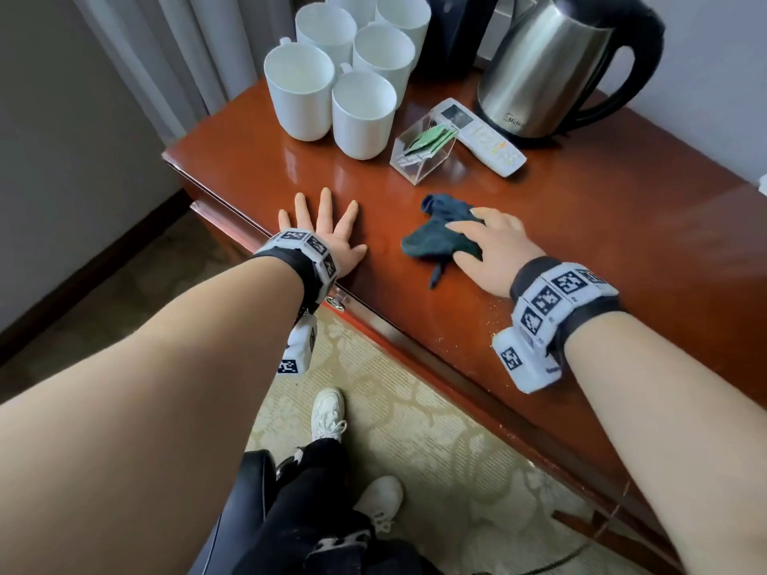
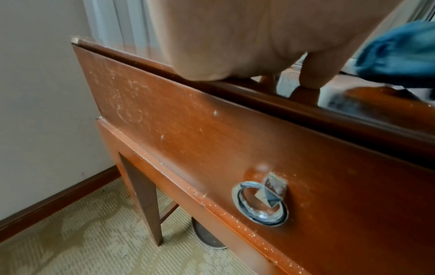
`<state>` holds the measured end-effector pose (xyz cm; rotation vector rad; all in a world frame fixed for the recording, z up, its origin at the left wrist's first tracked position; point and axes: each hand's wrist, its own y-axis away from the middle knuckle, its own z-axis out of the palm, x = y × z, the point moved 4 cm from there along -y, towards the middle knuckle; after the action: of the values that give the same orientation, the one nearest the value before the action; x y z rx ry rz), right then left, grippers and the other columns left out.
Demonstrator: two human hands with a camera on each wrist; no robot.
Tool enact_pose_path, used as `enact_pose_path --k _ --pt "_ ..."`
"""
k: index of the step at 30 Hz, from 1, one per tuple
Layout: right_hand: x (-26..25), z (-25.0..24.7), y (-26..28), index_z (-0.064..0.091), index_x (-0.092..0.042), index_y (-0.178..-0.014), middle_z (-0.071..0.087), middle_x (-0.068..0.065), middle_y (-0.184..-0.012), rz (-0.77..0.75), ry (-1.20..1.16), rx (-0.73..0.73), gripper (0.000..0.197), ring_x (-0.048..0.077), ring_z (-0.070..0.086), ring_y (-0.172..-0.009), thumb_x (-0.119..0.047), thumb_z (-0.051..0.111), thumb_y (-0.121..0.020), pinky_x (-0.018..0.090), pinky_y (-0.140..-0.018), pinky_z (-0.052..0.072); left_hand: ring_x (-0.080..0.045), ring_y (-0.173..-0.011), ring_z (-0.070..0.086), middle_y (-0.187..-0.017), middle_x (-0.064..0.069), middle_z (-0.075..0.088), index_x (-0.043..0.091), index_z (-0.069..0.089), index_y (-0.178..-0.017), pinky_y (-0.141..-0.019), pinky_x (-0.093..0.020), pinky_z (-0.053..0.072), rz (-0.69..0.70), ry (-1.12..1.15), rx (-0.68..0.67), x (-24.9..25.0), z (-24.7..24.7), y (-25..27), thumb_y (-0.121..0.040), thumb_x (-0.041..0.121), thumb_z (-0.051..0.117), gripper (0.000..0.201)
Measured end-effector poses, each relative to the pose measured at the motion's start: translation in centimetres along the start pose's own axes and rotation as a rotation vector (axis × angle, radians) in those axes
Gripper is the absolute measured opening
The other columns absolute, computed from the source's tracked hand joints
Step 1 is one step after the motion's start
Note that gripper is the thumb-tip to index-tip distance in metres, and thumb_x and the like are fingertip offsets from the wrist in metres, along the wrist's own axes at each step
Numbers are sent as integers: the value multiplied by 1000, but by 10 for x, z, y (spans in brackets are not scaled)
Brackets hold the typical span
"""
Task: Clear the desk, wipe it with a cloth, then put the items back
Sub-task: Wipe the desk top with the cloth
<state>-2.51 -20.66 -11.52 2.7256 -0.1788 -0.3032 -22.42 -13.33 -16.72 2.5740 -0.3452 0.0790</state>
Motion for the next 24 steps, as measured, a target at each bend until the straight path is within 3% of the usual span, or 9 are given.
enact_pose_path --k 2,5,11,15,17,19,22,24 --pt "-3 14 -14 31 -36 -143 12 0 -157 135 -50 -38 48 25 5 -145 -48 34 -96 46 -116 13 -33 -143 -21 -157 1 -20 40 -6 -148 -114 -52 -10 -6 -12 0 1 1 -1 -95 54 29 65" --pt "-17 28 -11 39 -37 -135 19 -1 -154 140 -40 44 45 27 11 -142 -54 37 -93 50 -111 18 -33 -143 -21 -157 1 -20 40 -6 -148 -114 -52 -11 -6 -7 -5 1 2 -1 -95 54 30 65" --pt "-23 52 48 47 -28 -123 28 -1 -145 -123 133 36 34 27 19 -137 -38 49 -91 45 -103 30 -32 -143 -21 -157 2 -18 39 -3 -148 -115 -51 -11 -13 2 8 3 1 3 -95 53 31 64" --pt "-10 62 98 53 -20 -115 36 2 -135 -307 175 -207 31 28 27 -128 -25 55 -85 39 -87 44 -32 -144 -19 -158 -7 -15 31 2 -150 -115 -52 -10 17 -54 118 15 6 16 -96 46 30 62" --pt "8 53 111 54 -21 -112 39 0 -128 -304 137 -293 27 25 31 -122 -22 54 -85 37 -84 45 -31 -144 -19 -158 -8 -14 31 2 -150 -115 -51 -11 98 -74 122 39 11 27 -97 45 31 63" --pt "30 28 110 56 -22 -112 40 0 -126 -182 -7 -142 28 24 33 -120 -18 54 -84 33 -90 39 -30 -144 -18 -158 -6 -12 31 1 -150 -115 -51 -10 169 -74 77 68 21 36 -96 47 31 63" --pt "65 -13 87 55 -21 -116 38 4 -131 79 -191 268 32 26 32 -123 -14 52 -85 31 -96 31 -30 -144 -19 -157 -5 -18 30 -7 -150 -115 -52 -10 150 -102 -3 89 36 42 -96 51 27 67" --pt "84 -14 61 51 -22 -125 35 6 -140 245 -199 281 36 30 29 -129 -19 49 -90 34 -104 29 -31 -143 -20 -156 -5 -21 29 -12 -149 -116 -52 -10 124 -136 -26 90 38 40 -96 53 25 68"
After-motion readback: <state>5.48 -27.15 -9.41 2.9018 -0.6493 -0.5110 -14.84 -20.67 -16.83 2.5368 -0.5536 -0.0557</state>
